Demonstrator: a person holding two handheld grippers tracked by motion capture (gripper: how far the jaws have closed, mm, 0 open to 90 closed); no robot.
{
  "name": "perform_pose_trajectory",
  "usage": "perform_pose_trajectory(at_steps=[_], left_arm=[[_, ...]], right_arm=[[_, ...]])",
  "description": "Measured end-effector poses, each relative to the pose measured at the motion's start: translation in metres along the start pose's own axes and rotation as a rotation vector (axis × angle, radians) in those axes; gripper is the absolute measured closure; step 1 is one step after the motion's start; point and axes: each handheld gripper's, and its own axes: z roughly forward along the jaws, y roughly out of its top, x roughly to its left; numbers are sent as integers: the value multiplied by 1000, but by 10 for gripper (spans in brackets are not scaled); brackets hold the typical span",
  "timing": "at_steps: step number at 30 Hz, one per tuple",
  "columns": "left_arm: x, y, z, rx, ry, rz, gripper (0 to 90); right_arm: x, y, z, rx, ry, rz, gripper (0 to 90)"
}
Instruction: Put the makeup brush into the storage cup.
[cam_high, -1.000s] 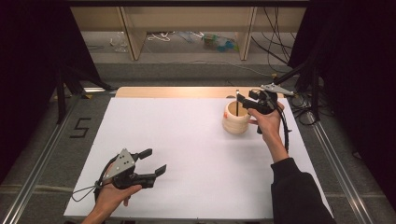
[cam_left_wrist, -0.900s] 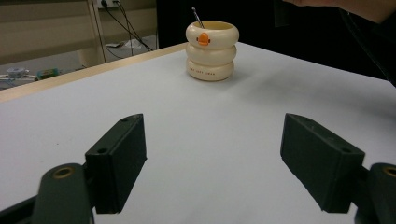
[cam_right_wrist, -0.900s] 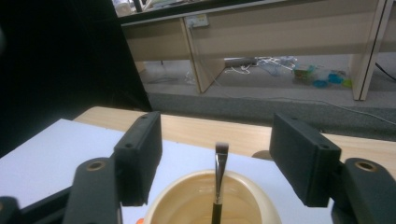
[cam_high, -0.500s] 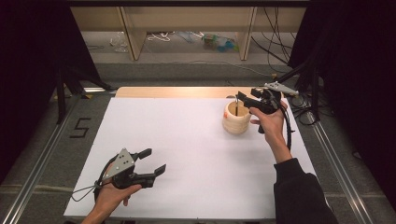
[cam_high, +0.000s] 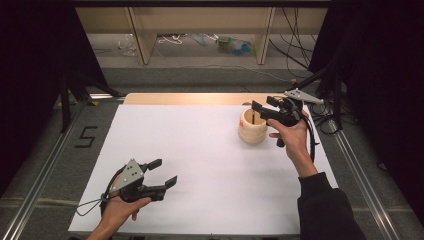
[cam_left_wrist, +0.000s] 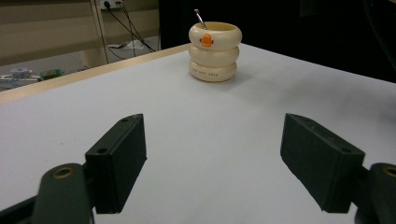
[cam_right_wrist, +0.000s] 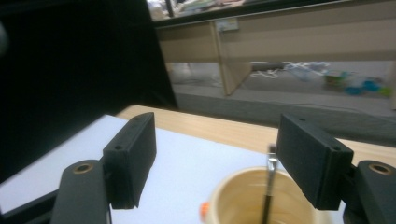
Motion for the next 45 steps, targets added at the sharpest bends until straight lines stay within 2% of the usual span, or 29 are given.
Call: perform_pose_trajectory(at_steps=[3, 4, 6, 13, 16, 20, 23, 24, 29, 30, 31, 34, 35, 36, 40, 43, 45], left_arm=[[0, 0, 0, 1, -1, 1, 224], [0, 0, 0, 1, 1, 0, 224], [1, 0, 0, -1, 3, 1, 224], [1, 0, -1, -2, 1, 4, 224], [1, 0, -1, -3, 1, 5, 224], [1, 0, -1, -3, 4, 3, 224], [1, 0, -1, -5, 3, 4, 224], [1, 0, -1, -4, 4, 3, 224], [1, 0, -1, -7, 0, 12, 223], [1, 0, -1, -5, 5, 0, 224], [1, 0, -1, -9, 2, 0, 224], [0, 0, -1, -7, 6, -8, 224], [0, 0, -1, -8, 8, -8, 224], [1, 0, -1, -7, 6, 5, 224], [1, 1, -1, -8, 6, 6, 224], [2, 1, -1, -8, 2, 12, 224], [1, 1, -1, -7, 7, 4, 224]], right_arm=[[7, 0, -1, 15, 10, -16, 301], [11, -2, 0, 6, 39, -7, 301], [15, -2, -2, 24, 40, -20, 301], [26, -6, -7, 37, 78, -20, 297], [29, -7, -8, 21, 88, -28, 295], [37, -12, -10, 35, 123, -12, 294], [45, -16, -10, 39, 141, -38, 293], [47, -17, -10, 38, 150, -32, 293], [51, -20, -13, 52, 153, -43, 291], [52, -20, -14, 56, 158, -41, 289], [53, -22, -13, 37, 160, -44, 288], [55, -25, -16, 63, 165, -47, 285], [57, -26, -16, 55, 171, -43, 283], [57, -26, -17, 58, 168, -49, 283], [61, -32, -20, 61, 176, -69, 282], [65, -37, -23, 92, 167, -105, 272], [67, -40, -23, 73, 183, -100, 272]])
